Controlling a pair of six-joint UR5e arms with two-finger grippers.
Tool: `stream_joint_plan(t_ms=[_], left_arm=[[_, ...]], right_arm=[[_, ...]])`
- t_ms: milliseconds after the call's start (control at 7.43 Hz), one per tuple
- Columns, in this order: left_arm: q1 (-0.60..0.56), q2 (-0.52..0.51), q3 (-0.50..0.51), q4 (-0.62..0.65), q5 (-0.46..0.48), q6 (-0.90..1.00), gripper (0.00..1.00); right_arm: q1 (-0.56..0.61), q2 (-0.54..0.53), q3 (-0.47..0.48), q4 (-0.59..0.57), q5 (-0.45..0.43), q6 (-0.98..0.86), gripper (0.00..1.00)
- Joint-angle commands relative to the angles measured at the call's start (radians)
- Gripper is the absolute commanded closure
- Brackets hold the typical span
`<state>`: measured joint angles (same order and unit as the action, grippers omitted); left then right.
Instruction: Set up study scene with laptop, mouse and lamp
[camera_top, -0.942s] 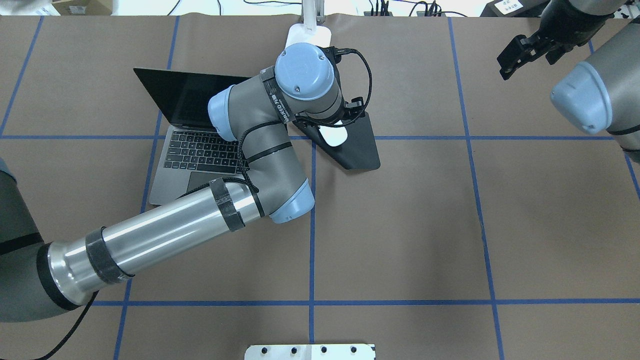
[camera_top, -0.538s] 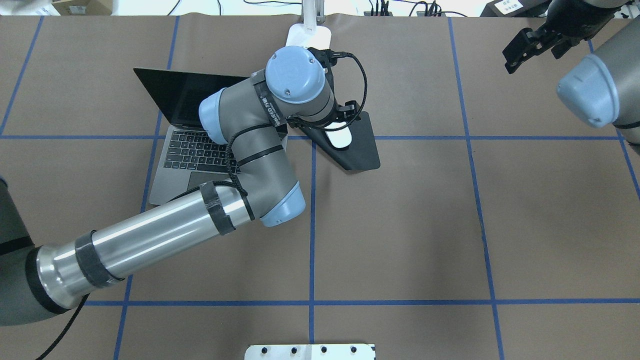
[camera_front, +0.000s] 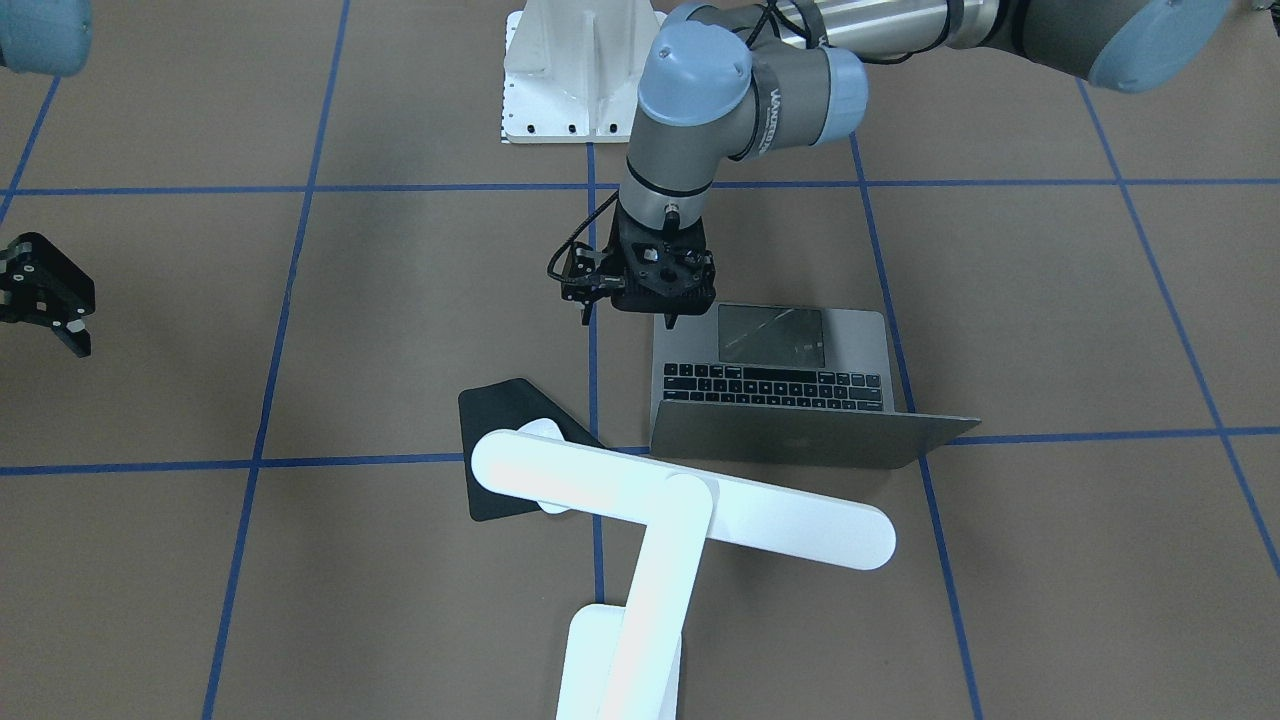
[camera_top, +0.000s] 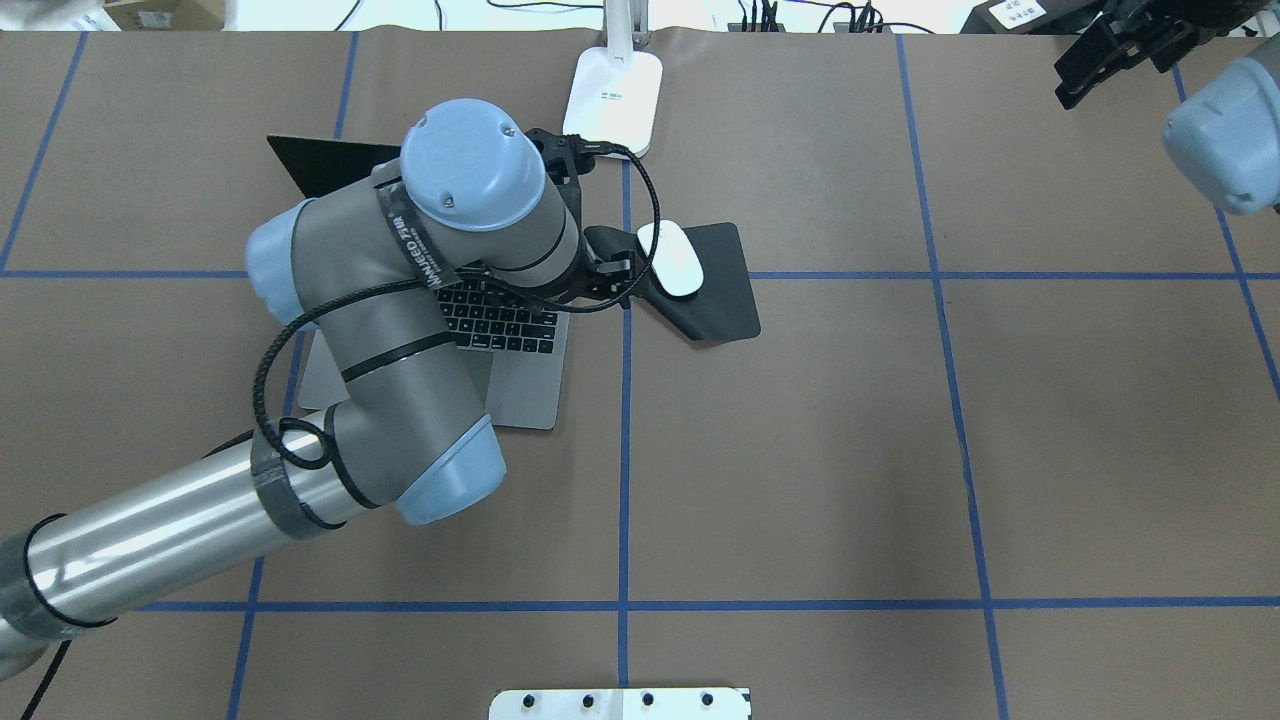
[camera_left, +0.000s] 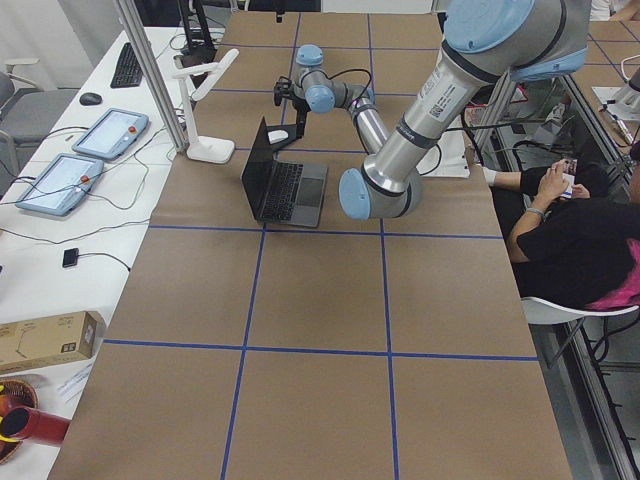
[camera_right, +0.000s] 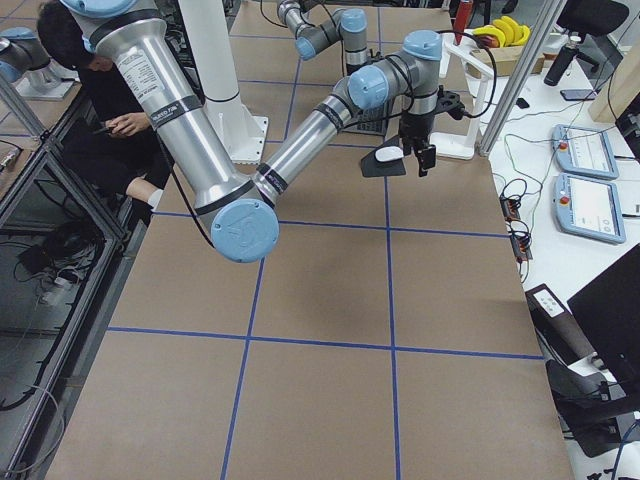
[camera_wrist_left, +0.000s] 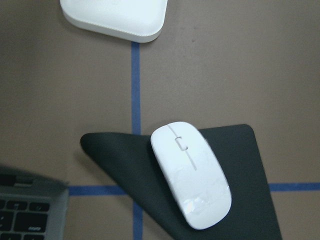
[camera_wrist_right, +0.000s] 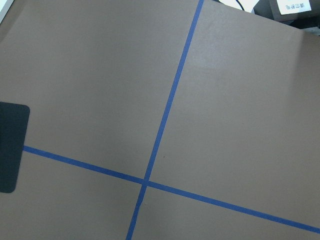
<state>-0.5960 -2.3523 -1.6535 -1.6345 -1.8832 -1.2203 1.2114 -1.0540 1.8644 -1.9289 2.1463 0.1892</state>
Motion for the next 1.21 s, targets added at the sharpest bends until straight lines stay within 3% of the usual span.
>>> stream_joint_plan(t_ms=[0,269,404,807,1076], left_arm=[[-0.004,0.149,-0.209,0.088,-0.025,0.098,0.01],[-0.060,0.386,-0.450,0.181,-0.031,0.339,0.00],[-0.136,0.492,-0.494,0.180,-0.077,0.443,0.00],[-0.487,0.692,-0.462,0.170,-0.294,0.875,0.00],[-0.734,0.723,-0.299,0.170,-0.463,1.170,0.00]], right_arm=[[0.041,-0.050,-0.036,-0.001,0.024,-0.016,0.00],[0.140,-0.174,-0.039,0.034,0.053,-0.025,0.00],[0.176,-0.258,-0.040,0.119,0.078,-0.027,0.00],[0.299,-0.400,-0.040,0.122,0.193,-0.069,0.00],[0.365,-0.522,-0.040,0.128,0.254,-0.157,0.00]])
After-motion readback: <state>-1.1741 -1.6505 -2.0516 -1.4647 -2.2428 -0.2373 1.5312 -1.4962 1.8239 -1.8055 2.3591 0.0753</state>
